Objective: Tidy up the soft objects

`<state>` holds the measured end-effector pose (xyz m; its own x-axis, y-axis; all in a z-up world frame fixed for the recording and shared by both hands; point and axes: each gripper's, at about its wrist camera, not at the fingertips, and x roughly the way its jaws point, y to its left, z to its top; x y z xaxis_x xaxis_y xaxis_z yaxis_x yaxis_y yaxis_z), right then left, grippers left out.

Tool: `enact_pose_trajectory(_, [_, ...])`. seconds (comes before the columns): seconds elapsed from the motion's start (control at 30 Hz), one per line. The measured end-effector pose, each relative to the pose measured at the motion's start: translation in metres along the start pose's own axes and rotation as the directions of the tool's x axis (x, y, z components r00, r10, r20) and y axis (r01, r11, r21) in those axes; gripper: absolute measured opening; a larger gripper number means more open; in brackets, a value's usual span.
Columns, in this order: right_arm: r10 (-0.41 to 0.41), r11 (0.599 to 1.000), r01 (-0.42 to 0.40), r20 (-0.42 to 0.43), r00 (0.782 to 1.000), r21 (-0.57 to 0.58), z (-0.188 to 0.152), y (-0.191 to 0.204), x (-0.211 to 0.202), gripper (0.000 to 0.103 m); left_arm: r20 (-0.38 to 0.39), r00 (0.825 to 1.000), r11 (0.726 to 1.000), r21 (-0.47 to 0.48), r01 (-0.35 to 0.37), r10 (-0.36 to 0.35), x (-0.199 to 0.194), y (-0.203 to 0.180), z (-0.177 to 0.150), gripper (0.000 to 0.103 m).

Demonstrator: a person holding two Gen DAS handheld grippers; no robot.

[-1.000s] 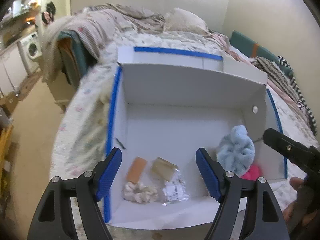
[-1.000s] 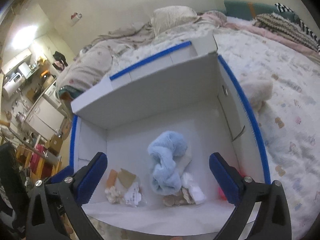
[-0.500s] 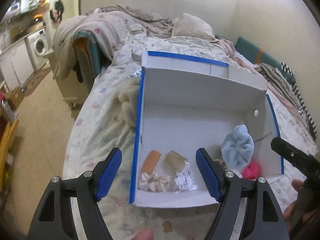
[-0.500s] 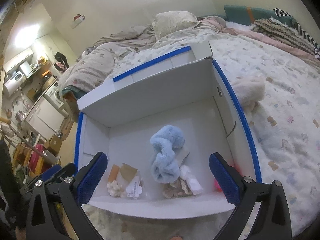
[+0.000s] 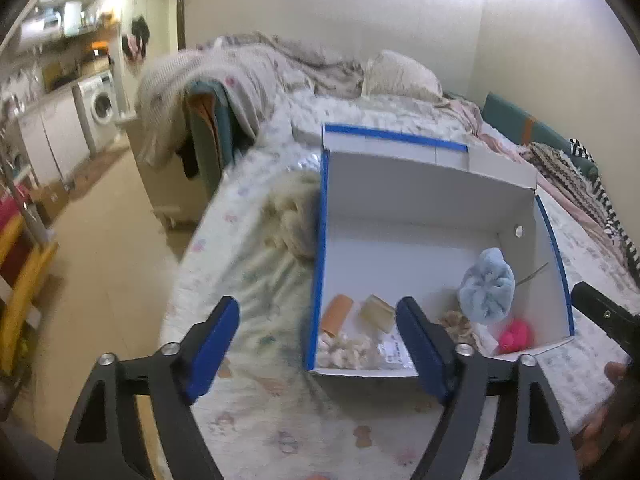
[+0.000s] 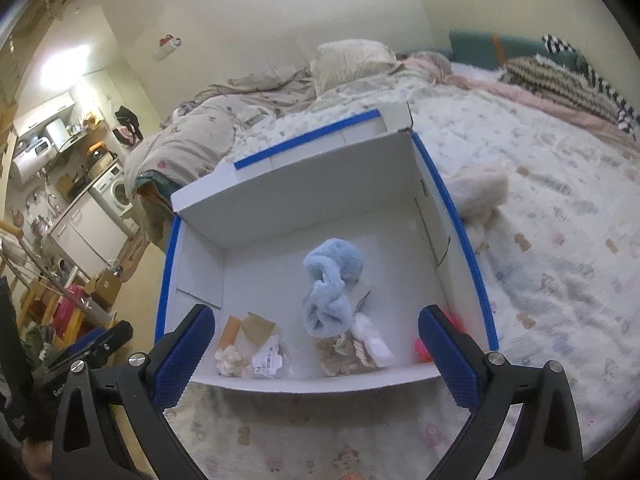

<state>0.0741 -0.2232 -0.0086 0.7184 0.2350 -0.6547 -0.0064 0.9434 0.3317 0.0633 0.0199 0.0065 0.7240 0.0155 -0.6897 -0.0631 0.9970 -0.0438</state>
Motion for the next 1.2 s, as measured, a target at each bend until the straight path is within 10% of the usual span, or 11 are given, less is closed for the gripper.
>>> enact_pose_trajectory(0.27, [-0.029,0.998,0.034,0.108,0.994,-0.051,-0.017,0.010,-0.023,0.103,0.111,0.994,0.996,0.084,-0.022,0.013,-0.024,-0.012,-0.016,0.102])
enact_pose_trajectory(1.2, [-0.071,0.992,0.078,0.072,0.995,-0.096,-0.024,0.015,-0.009,0.103,0.042,0.999,0.999,0.033,0.005,-0.006,-0.010,-0.011,-0.019,0.102])
